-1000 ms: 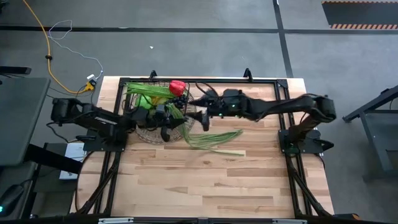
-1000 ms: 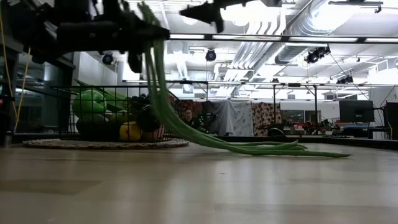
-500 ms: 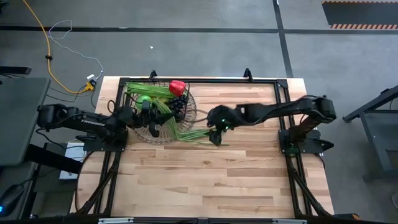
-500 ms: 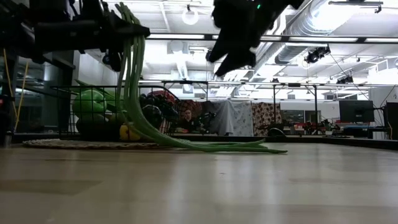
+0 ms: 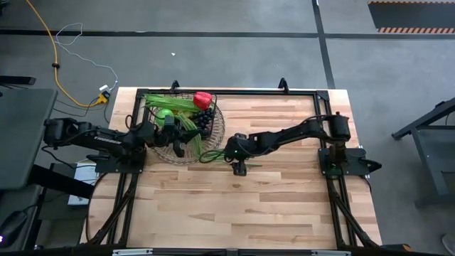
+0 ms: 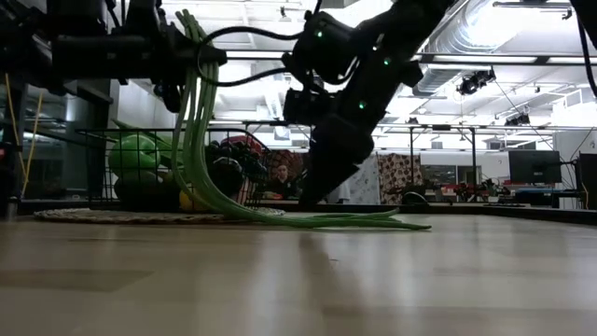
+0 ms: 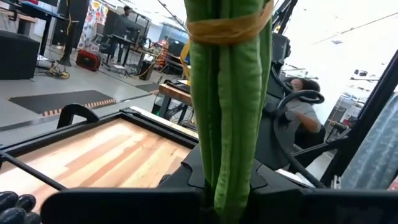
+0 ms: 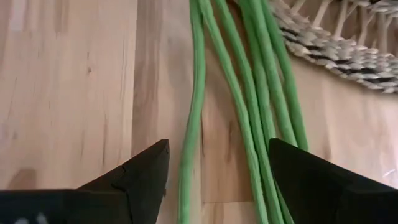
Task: Build produce basket
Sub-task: Put the green beans into the wire basket
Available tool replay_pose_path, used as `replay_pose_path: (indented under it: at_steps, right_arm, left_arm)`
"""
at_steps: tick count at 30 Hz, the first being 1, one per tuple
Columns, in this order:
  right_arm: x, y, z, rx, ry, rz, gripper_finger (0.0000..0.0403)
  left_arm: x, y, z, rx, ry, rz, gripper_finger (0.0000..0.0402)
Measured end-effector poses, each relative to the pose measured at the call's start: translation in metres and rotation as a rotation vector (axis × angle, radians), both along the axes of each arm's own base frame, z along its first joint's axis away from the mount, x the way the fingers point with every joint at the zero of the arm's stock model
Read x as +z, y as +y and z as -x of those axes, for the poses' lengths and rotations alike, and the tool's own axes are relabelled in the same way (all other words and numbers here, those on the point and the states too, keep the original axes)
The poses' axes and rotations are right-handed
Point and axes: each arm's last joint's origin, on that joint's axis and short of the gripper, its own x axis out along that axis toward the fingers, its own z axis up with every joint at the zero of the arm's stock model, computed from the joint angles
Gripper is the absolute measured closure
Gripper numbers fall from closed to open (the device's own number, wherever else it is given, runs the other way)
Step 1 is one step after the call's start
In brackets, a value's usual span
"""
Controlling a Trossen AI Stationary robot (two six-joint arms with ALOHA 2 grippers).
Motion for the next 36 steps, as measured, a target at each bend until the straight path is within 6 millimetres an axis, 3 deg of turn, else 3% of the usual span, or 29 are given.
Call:
replay_pose_path:
  at_steps: [9, 15, 23, 28, 32, 36]
  right_arm:
    - [0.003, 0.004, 0.000, -0.001, -0.015, 0.073, 0.0139]
    - [0.004, 0.004, -0.001, -0.178, -0.038, -0.043, 0.0139]
    - [0.006, -0.007, -0.003, -0.227, -0.070, -0.062, 0.0139]
    - [0.005, -0.007, -0.003, -0.089, -0.056, -0.052, 0.0138]
    - [0.005, -0.003, -0.003, -0.046, -0.047, -0.030, 0.0107]
    - [0.003, -0.003, 0.000, -0.041, -0.010, 0.052, 0.0031]
  left_arm:
    - [0.000, 0.000, 0.000, 0.003, -0.001, 0.004, 0.0388]
    - [0.000, 0.000, 0.000, 0.002, -0.003, 0.008, 0.0387]
    - [0.000, 0.000, 0.000, 0.002, -0.005, 0.007, 0.0387]
    - [0.000, 0.000, 0.000, 0.002, -0.005, 0.007, 0.0387]
    - [0.000, 0.000, 0.000, 0.002, -0.006, 0.007, 0.0387]
    - [0.000, 0.000, 0.000, 0.002, -0.006, 0.007, 0.0387]
